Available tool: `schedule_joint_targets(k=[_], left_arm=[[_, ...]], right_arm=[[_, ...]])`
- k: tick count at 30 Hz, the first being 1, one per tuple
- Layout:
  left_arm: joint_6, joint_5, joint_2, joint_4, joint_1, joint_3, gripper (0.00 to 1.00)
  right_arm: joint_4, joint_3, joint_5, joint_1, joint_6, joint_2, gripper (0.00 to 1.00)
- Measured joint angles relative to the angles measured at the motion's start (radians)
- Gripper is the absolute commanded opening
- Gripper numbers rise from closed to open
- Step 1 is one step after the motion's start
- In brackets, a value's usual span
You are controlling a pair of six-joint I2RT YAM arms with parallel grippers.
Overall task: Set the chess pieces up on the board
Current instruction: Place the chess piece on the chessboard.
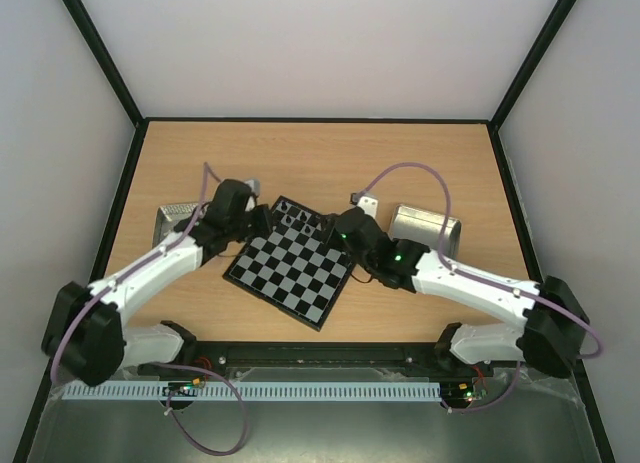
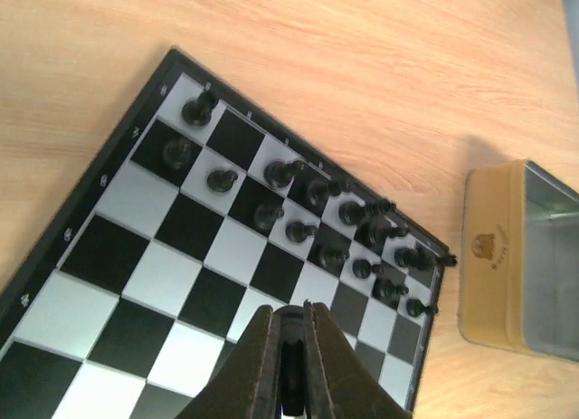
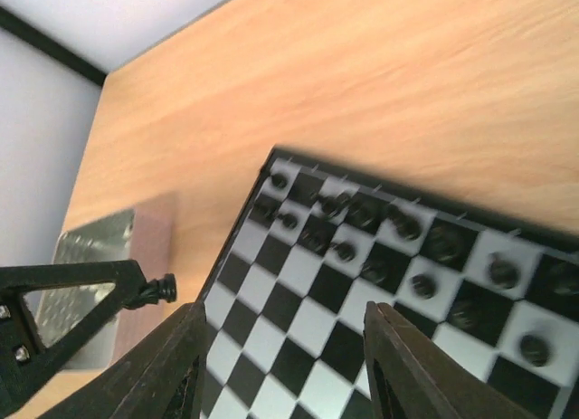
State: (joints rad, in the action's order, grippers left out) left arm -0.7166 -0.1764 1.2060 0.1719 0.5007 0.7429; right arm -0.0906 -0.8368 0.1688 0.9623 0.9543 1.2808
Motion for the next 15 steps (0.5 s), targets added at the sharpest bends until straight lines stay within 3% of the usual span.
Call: schedule_joint_targets(k=[8,15], left_arm=[[0.134,0.190,0.327,0.221,0.084,0.396,0.02],[0.185,0.268,0.584,0.330,0.085,0.590,0.02]], right_arm=[[-0.121,0.052,0.206,0.000,0.016,-0.154,0.49],[-0.175,0.100,0.256,-0.001,0.027,-0.195,0.49]])
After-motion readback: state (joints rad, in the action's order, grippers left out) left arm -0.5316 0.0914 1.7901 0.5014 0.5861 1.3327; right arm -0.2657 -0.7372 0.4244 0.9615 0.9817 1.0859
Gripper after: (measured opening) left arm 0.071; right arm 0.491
